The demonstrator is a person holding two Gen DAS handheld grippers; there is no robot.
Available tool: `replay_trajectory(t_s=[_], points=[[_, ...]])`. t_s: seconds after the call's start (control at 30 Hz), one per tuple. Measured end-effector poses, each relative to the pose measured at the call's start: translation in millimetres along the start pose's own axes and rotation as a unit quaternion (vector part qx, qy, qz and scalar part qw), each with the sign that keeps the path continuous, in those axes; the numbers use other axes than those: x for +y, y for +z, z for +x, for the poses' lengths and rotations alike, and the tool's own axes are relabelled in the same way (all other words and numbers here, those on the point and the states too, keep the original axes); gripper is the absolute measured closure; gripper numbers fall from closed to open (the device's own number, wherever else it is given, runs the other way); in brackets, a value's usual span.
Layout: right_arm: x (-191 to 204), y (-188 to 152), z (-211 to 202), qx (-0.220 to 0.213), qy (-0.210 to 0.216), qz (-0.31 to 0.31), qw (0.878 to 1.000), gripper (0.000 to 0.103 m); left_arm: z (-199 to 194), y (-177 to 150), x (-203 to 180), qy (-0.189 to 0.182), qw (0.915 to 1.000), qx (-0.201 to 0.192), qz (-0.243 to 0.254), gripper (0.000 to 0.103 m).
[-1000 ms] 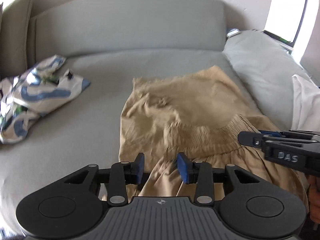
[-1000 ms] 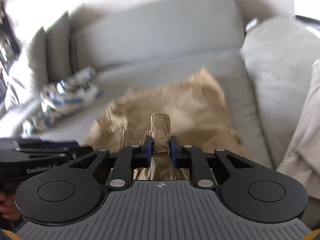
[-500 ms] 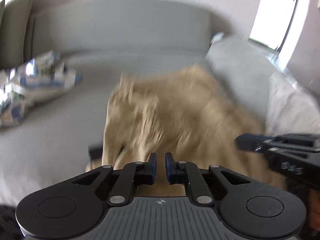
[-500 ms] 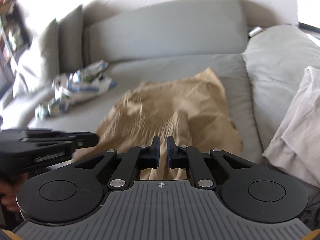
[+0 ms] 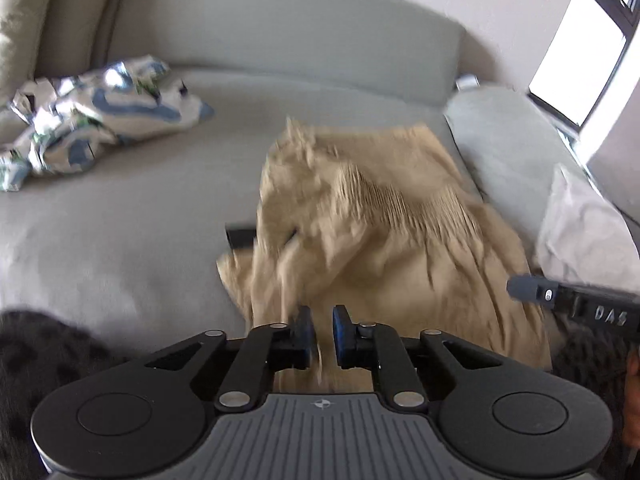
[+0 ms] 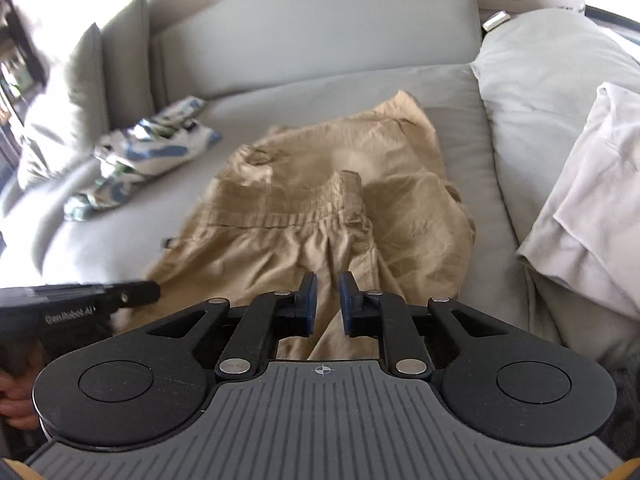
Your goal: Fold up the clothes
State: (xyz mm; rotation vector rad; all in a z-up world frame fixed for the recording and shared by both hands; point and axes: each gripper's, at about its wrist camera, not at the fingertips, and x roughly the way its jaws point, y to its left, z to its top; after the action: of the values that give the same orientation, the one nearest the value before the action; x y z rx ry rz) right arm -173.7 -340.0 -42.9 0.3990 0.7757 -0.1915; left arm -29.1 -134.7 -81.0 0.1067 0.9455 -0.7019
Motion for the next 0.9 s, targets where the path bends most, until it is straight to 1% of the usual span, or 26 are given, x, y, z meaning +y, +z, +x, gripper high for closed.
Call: replay_trajectory(t_s=[0.07, 0.13, 0.17, 0.2, 0.23, 0.33, 0.4, 0.47, 0.5, 0.6, 0.67, 0.7, 0.77, 0.83, 0.9], points=[[-0.3, -4.8, 3.3, 0.012, -0.008, -0.003, 1.0, 0.084, 6.3, -5.6, 1.9, 0.009, 0.9999, 0.011, -0.002, 0.09], [-0.5, -9.7, 8.0, 0.025, -0.017, -0.007, 0.999, 0.086, 14.2, -6.4, 7.5, 0.014, 0.9994, 0.02, -0.024, 0.09], [-0.6, -12.2, 10.3, 0.032, -0.022, -0.009, 0.999, 0.089, 16.6, -6.4, 9.2, 0.016, 0.9992, 0.022, -0.028, 0.089], [-0.7, -14.7, 12.7, 0.039, -0.027, -0.011, 0.999, 0.097, 19.0, -6.9, 9.7, 0.017, 0.9993, 0.023, -0.025, 0.088], [-0.8, -17.1, 15.0, 0.045, -0.032, -0.013, 0.998, 0.099, 20.4, -7.7, 9.9, 0.018, 0.9993, 0.023, -0.023, 0.087], [-1.1, -24.5, 22.1, 0.065, -0.047, -0.019, 0.997, 0.1, 19.2, -9.5, 9.5, 0.02, 0.9994, 0.021, -0.02, 0.087], [-0.8, -26.2, 22.0, 0.075, -0.052, -0.018, 0.996, 0.099, 9.9, -8.6, 6.9, 0.021, 0.9994, 0.023, -0.016, 0.087], [-0.3, -22.8, 12.2, 0.078, -0.046, -0.007, 0.996, 0.094, -4.8, -4.7, 6.6, 0.017, 0.9996, 0.02, -0.012, 0.087], [-2.1, -18.5, 5.7, 0.069, -0.037, 0.0, 0.997, 0.087, -14.0, -1.9, 6.7, 0.013, 0.9998, 0.011, -0.011, 0.087], [-3.5, -1.9, -11.4, 0.033, -0.018, 0.004, 0.999, 0.086, -30.8, 15.8, 1.3, 0.003, 0.9997, -0.022, -0.006, 0.086], [-2.1, 13.6, -14.3, 0.013, -0.014, -0.001, 1.0, 0.084, -30.2, 34.5, -5.9, -0.015, 0.999, -0.042, -0.003, 0.086], [-1.4, 21.4, -15.7, 0.003, -0.012, -0.004, 1.0, 0.083, -24.7, 45.0, -11.6, -0.017, 0.9986, -0.05, 0.004, 0.086], [1.7, 31.2, 1.6, -0.006, -0.018, -0.014, 1.0, 0.082, -5.2, 64.6, -24.5, -0.01, 0.9977, -0.06, 0.028, 0.086], [4.9, 40.4, 20.8, -0.015, -0.025, -0.024, 0.999, 0.082, 21.5, 80.0, -35.4, 0.006, 0.9975, -0.055, 0.044, 0.086], [8.1, 49.6, 40.0, -0.023, -0.032, -0.035, 0.999, 0.082, 51.8, 87.8, -41.0, 0.032, 0.997, -0.045, 0.055, 0.086]])
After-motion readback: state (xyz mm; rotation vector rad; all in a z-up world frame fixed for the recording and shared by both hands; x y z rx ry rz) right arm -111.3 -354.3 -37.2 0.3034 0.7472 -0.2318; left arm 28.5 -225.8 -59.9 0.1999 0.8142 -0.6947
